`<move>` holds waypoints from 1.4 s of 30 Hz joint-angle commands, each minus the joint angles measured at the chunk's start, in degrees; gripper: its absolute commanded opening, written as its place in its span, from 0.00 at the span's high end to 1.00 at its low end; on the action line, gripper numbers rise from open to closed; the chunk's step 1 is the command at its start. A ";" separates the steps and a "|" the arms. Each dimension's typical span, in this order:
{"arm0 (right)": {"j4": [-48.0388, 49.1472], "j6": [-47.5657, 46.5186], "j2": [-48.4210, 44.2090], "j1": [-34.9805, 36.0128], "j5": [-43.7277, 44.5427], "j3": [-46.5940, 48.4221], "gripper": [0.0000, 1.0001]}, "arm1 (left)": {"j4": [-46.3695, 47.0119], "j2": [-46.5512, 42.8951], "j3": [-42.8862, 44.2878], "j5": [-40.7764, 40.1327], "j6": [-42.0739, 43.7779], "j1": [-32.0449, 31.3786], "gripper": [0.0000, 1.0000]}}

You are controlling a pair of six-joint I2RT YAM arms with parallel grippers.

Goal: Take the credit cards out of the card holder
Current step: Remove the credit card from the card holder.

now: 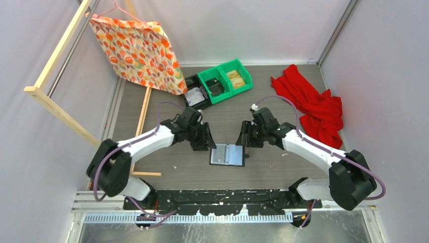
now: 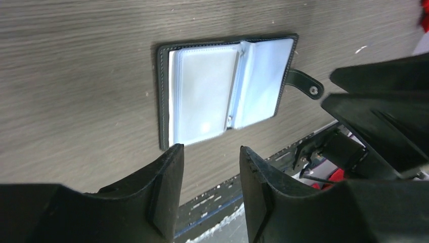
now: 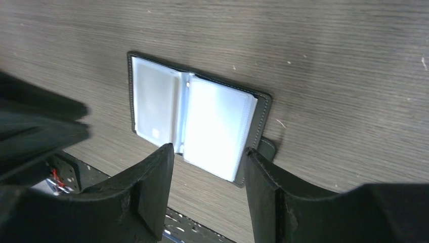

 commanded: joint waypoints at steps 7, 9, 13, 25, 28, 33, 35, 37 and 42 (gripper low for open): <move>9.34 3.57 0.72 0.57 0.20 -2.82 0.43 | 10.69 11.61 3.04 2.08 -0.32 -2.24 0.54; 9.92 3.58 1.35 0.58 0.62 -3.05 0.43 | 9.36 12.76 4.08 1.11 0.80 -2.27 0.54; 10.45 3.37 1.51 0.57 1.75 -3.72 0.43 | 8.27 14.74 4.77 1.10 2.13 -2.43 0.54; 11.56 3.41 3.30 0.63 3.43 -5.58 0.43 | 10.60 19.94 7.39 6.46 1.45 -4.98 0.55; 12.09 3.58 4.15 0.64 3.67 -6.39 0.43 | 15.05 20.32 7.37 10.71 -0.15 -5.28 0.55; 12.91 4.10 4.34 0.63 3.80 -7.65 0.43 | 20.62 21.94 8.10 14.93 -2.82 -5.64 0.55; 12.84 4.21 4.25 0.56 3.86 -7.99 0.43 | 22.35 22.50 8.50 16.06 -3.71 -5.80 0.55; 12.68 4.37 3.77 0.63 4.05 -8.25 0.43 | 22.86 22.62 9.13 16.52 -4.03 -5.93 0.56; 9.52 3.75 -0.88 0.58 5.53 -7.83 0.43 | 10.31 17.83 11.04 6.48 0.15 -5.94 0.57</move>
